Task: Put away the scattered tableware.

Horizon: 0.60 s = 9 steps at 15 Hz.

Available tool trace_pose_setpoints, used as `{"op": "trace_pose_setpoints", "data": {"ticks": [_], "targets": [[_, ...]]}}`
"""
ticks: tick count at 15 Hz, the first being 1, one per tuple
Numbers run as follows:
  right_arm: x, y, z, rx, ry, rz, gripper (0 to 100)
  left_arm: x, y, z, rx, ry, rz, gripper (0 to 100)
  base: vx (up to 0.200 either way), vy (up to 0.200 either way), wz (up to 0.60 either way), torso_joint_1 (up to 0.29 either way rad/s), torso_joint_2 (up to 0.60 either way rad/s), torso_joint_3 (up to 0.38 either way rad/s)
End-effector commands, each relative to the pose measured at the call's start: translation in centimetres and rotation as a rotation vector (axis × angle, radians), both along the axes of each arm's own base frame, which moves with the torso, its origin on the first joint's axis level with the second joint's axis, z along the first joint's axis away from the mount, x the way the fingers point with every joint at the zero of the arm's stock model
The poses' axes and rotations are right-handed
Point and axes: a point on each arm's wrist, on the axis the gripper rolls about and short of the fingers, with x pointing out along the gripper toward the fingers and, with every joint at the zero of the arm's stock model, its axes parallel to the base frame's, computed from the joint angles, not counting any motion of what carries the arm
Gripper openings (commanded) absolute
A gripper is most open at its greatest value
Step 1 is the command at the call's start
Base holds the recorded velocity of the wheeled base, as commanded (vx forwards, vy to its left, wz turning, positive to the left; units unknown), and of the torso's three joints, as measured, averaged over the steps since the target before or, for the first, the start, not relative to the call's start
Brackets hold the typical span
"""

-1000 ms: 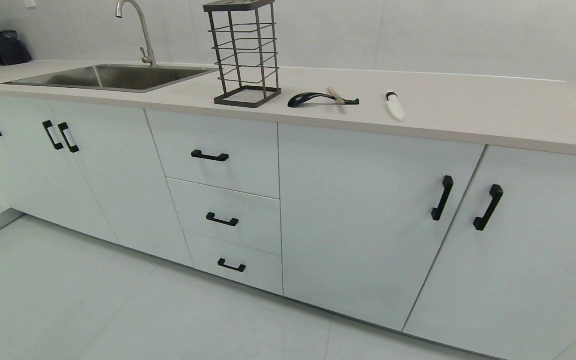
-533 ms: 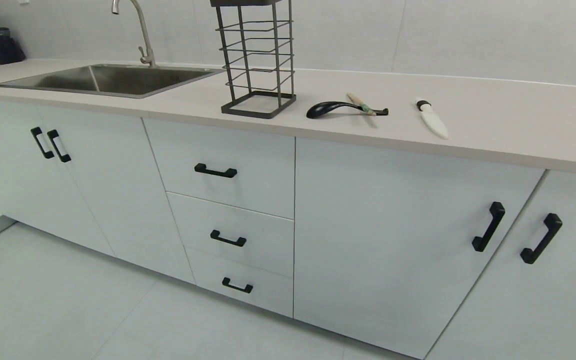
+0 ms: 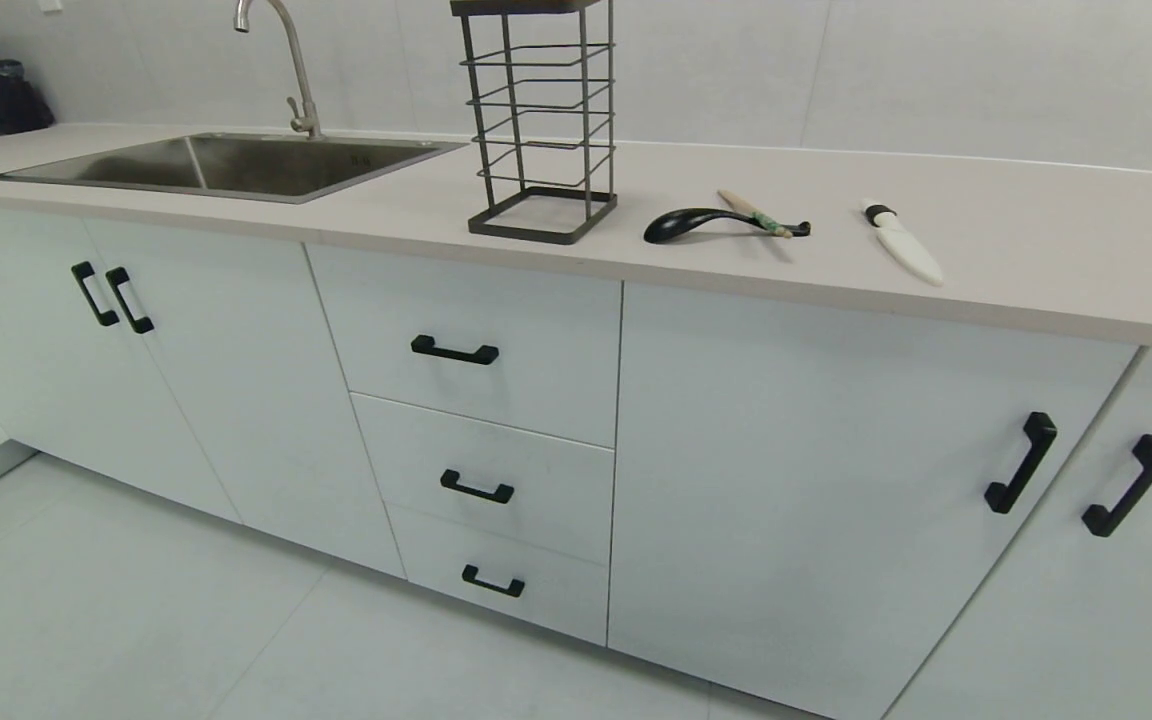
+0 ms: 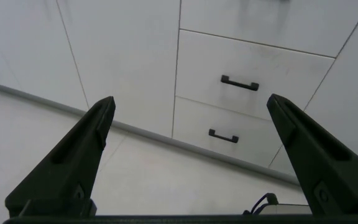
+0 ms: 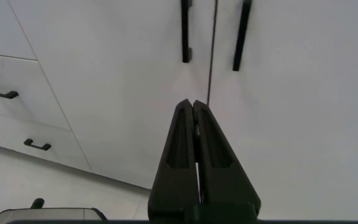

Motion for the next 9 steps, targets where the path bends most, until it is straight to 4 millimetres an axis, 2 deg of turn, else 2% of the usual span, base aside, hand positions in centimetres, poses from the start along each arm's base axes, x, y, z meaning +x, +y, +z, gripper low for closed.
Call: {"op": "trace_pose_setpoints", "data": {"ticks": [1, 9], "targets": [[0.01, 0.00, 0.01, 0.000, 0.001, 0.002, 0, 0.00, 0.00, 0.00, 0.000, 0.000, 0.001, 100, 0.000, 0.000, 0.00, 0.000, 0.00, 0.000], [0.00, 0.00, 0.00, 0.002, -0.001, 0.002, 0, 0.00, -0.06, -0.03, 0.073, 0.003, -0.028, 100, 0.000, 0.000, 0.00, 0.000, 0.00, 0.000]]}}
